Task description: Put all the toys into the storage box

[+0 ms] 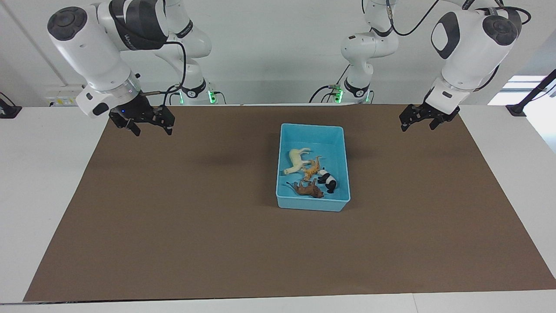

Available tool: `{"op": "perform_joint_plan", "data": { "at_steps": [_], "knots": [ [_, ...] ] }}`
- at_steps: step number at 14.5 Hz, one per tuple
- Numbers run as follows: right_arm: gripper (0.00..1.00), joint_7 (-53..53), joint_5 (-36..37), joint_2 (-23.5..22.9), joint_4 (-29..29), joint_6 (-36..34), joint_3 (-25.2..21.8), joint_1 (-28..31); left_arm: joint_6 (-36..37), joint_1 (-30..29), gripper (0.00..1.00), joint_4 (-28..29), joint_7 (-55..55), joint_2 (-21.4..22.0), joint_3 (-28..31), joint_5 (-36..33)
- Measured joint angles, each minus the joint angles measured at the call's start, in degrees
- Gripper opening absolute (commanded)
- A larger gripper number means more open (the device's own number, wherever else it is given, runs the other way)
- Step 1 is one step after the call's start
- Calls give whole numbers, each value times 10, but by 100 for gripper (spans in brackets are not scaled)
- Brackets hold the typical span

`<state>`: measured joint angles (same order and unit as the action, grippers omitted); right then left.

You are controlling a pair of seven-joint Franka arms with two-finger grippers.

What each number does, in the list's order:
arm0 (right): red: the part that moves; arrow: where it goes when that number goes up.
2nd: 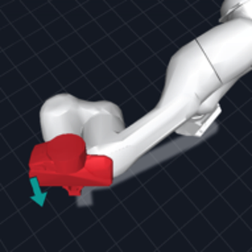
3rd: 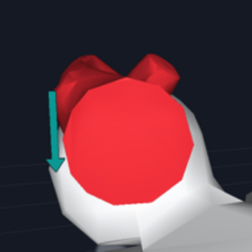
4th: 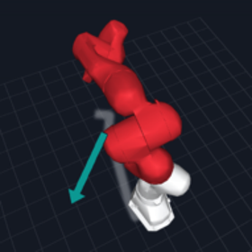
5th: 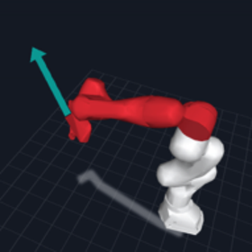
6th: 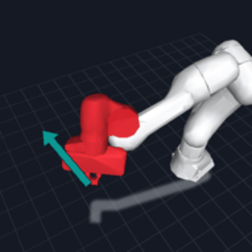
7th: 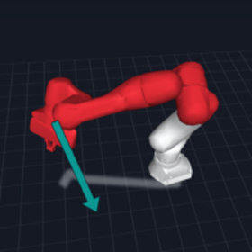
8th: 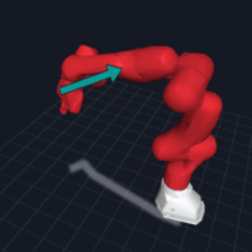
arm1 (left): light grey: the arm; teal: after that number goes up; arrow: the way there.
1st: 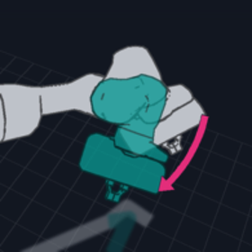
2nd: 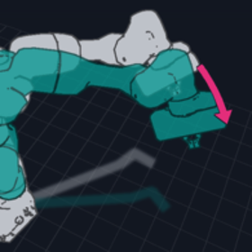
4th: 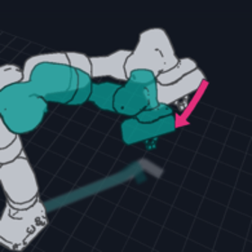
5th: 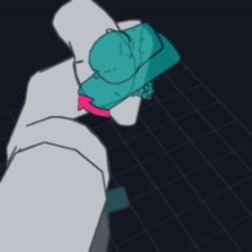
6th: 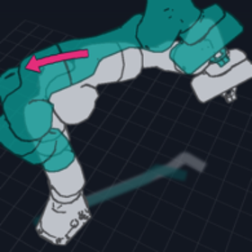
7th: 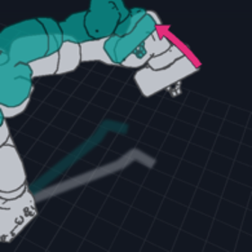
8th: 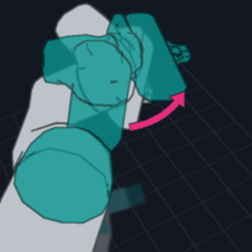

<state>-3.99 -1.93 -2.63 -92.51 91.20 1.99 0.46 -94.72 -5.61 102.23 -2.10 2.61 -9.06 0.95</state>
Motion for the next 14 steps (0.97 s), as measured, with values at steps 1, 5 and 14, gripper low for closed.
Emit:
{"op": "perform_joint_plan", "data": {
  "at_steps": [1, 5, 14],
  "knots": [
    [100, 0, 1, 0, 1, 0, 0, 0, 0, 0, 100, 0, 0, 0, 0, 0],
    [100, 9, 8, 0, 2, 0, -2, 6, 0, 0, 100, 0, 0, 0, 0, 0],
    [100, 45, 31, 1, 2, -11, -3, 8, 0, 0, 100, 0, 0, 0, 0, 0]
  ]
}}
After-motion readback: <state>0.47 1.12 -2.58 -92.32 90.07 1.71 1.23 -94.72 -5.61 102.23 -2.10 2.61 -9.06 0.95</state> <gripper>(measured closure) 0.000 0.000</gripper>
